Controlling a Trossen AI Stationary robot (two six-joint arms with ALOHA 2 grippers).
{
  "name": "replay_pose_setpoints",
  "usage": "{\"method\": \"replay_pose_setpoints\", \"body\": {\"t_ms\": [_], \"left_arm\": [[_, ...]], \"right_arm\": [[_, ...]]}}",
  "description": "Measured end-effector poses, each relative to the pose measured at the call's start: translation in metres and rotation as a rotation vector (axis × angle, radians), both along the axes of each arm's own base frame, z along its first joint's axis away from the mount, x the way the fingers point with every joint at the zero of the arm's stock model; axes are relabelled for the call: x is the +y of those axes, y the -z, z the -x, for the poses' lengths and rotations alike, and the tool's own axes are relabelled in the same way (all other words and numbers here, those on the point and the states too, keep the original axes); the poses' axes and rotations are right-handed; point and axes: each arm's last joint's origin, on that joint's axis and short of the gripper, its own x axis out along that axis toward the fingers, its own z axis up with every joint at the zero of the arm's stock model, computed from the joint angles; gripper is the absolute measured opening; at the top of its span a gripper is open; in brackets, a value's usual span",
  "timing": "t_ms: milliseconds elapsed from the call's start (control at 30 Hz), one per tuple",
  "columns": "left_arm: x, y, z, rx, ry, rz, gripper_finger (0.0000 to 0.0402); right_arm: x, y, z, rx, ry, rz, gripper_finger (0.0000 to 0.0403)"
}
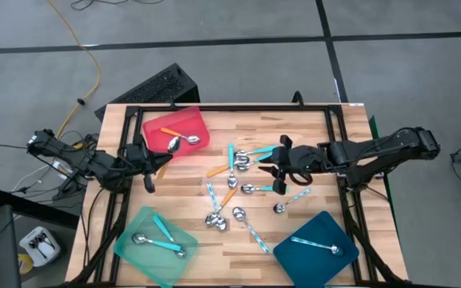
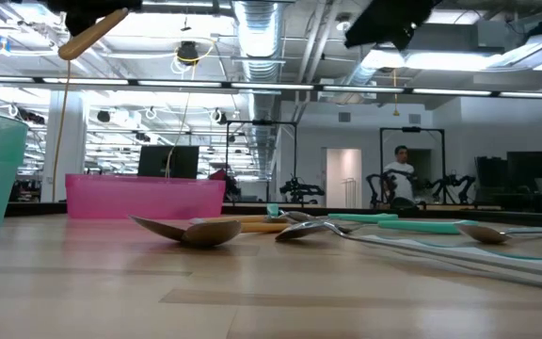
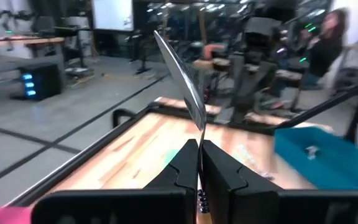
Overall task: Sort silverware by color (type)
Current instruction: Put the yellow spoon into the pink bin
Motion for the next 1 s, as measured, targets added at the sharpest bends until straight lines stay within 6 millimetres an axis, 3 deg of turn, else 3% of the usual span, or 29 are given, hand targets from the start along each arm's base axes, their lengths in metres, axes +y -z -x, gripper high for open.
{"method": "replay_pose_setpoints", "body": {"t_ms": [233,300,600,800,1000], "left_arm": [[-0.007,0.0,-0.01,-0.123,0.132,-0.048,0.0],[-0.008,0.0,-0.01,-0.16,0.162,-0.056,0.0],[-0.011,0.002,-0.008,-0.351,0.243,-0.121,0.0],[-0.012,0.006,-0.01,-0.416,0.246,-0.144,0.0],[-0.014,0.011,-0.016,-0.407,0.257,-0.173,0.0]], "right_arm": [[0.004,-0.012,-0.018,-0.177,-0.055,0.083,0.0116],[0.006,-0.008,-0.021,-0.179,-0.063,0.081,0.0116],[0.015,0.016,-0.076,-0.391,-0.048,0.031,0.0119],[0.019,0.035,-0.114,-0.484,-0.069,0.073,0.0158],[0.019,0.039,-0.15,-0.545,-0.058,0.071,0.0215]]}}
